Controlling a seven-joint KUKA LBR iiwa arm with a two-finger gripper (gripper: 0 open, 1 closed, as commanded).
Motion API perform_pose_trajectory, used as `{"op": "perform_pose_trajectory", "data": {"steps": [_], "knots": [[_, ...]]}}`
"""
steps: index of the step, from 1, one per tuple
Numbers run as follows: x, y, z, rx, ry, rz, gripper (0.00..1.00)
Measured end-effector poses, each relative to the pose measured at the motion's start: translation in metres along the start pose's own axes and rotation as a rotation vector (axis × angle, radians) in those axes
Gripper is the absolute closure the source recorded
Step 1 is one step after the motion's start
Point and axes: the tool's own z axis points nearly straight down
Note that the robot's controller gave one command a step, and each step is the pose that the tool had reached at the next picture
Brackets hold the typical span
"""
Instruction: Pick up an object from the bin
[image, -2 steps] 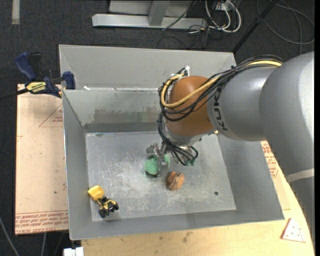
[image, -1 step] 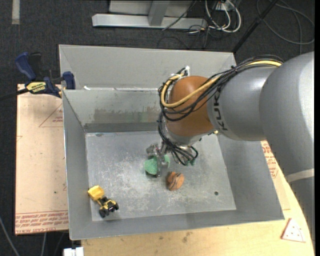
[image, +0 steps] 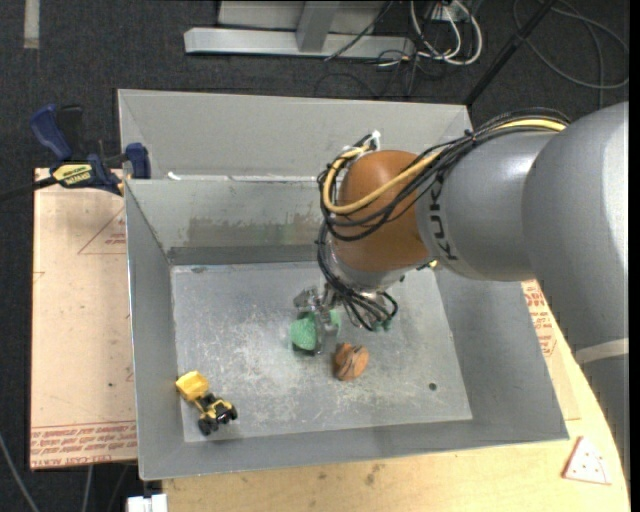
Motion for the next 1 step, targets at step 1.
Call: {"op": "perform_pose_trajectory", "data": {"steps": [1], "knots": [[0.0020,0.0005,-0.0211,-0.001,0.007,0.000,1.00]]}}
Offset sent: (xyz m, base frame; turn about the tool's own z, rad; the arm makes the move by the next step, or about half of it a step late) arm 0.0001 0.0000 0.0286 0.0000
